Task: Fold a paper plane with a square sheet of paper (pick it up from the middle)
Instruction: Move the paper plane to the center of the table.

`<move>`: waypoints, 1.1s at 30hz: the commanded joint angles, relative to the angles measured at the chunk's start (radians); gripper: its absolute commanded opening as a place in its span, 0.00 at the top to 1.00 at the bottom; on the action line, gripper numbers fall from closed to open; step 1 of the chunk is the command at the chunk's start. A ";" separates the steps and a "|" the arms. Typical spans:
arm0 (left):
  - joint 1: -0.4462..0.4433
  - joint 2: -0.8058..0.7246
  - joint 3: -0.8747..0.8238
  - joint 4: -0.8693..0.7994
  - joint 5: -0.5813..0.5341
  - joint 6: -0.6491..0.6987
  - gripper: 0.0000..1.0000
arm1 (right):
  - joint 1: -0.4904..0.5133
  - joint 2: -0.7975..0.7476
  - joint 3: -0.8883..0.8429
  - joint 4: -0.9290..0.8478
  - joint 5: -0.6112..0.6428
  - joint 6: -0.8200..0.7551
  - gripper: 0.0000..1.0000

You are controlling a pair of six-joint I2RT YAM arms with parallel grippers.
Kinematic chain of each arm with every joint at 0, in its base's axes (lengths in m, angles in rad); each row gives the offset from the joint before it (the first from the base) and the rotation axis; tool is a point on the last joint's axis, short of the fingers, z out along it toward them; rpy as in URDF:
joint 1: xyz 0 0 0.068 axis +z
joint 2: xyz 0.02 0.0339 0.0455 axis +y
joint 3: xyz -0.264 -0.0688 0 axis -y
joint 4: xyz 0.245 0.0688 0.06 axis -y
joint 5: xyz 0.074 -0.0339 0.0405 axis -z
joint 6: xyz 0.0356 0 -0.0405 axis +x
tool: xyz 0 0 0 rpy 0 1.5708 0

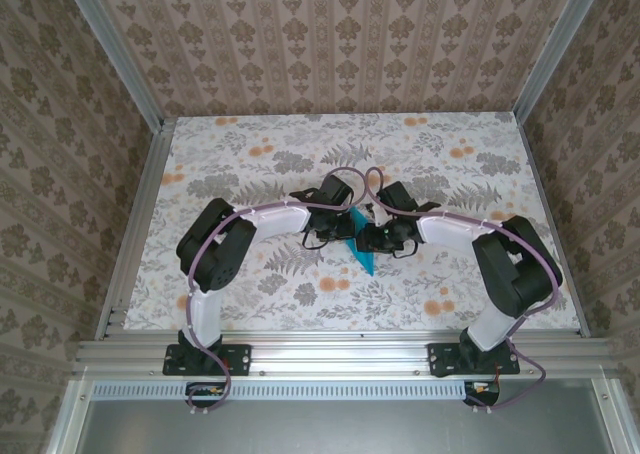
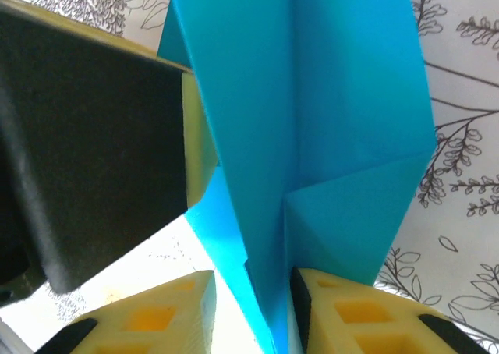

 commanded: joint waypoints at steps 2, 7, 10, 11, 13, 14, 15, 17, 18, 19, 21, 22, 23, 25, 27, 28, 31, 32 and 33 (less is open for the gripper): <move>0.005 -0.017 0.018 0.007 0.018 0.009 0.79 | 0.021 0.025 0.037 -0.051 0.086 -0.015 0.70; 0.007 -0.042 0.017 0.008 0.027 0.008 0.76 | 0.029 0.033 0.049 -0.073 0.126 -0.003 0.73; 0.011 -0.070 0.009 0.009 0.027 0.002 0.74 | 0.036 0.036 0.052 -0.081 0.153 0.004 0.75; 0.014 -0.081 0.002 0.015 0.027 -0.002 0.74 | 0.039 0.037 0.053 -0.083 0.161 0.005 0.75; 0.023 -0.115 -0.019 0.028 0.029 -0.016 0.72 | 0.045 0.039 0.057 -0.087 0.176 0.011 0.77; 0.028 -0.131 -0.030 0.036 0.028 -0.021 0.72 | 0.047 0.042 0.058 -0.087 0.178 0.013 0.78; 0.035 -0.147 -0.043 0.039 0.027 -0.028 0.71 | 0.050 0.044 0.061 -0.084 0.178 0.017 0.78; 0.047 -0.181 -0.060 0.037 0.021 -0.032 0.69 | 0.060 0.050 0.069 -0.086 0.181 0.022 0.79; 0.054 -0.198 -0.072 0.035 0.016 -0.036 0.68 | 0.065 0.052 0.075 -0.091 0.189 0.026 0.79; 0.063 -0.214 -0.083 0.030 0.010 -0.038 0.67 | 0.071 0.055 0.081 -0.096 0.200 0.033 0.79; 0.075 -0.245 -0.111 0.026 -0.006 -0.043 0.66 | 0.081 0.058 0.090 -0.105 0.219 0.049 0.79; 0.085 -0.261 -0.128 0.021 -0.011 -0.044 0.66 | 0.086 0.061 0.099 -0.114 0.242 0.062 0.78; 0.091 -0.273 -0.140 0.017 -0.019 -0.044 0.65 | 0.091 0.064 0.105 -0.127 0.262 0.072 0.77; 0.110 -0.304 -0.167 0.011 -0.030 -0.045 0.64 | 0.101 0.068 0.116 -0.144 0.295 0.089 0.76; 0.127 -0.329 -0.193 0.006 -0.038 -0.046 0.63 | 0.111 0.072 0.127 -0.161 0.322 0.103 0.75; 0.136 -0.343 -0.205 0.003 -0.043 -0.048 0.63 | 0.117 0.074 0.131 -0.167 0.333 0.107 0.73; 0.165 -0.382 -0.243 -0.005 -0.056 -0.050 0.62 | 0.127 0.079 0.140 -0.174 0.346 0.115 0.73; 0.176 -0.396 -0.257 -0.007 -0.060 -0.052 0.62 | 0.131 0.085 0.145 -0.177 0.348 0.117 0.73; 0.183 -0.408 -0.268 -0.006 -0.061 -0.053 0.61 | 0.136 0.092 0.149 -0.181 0.352 0.118 0.74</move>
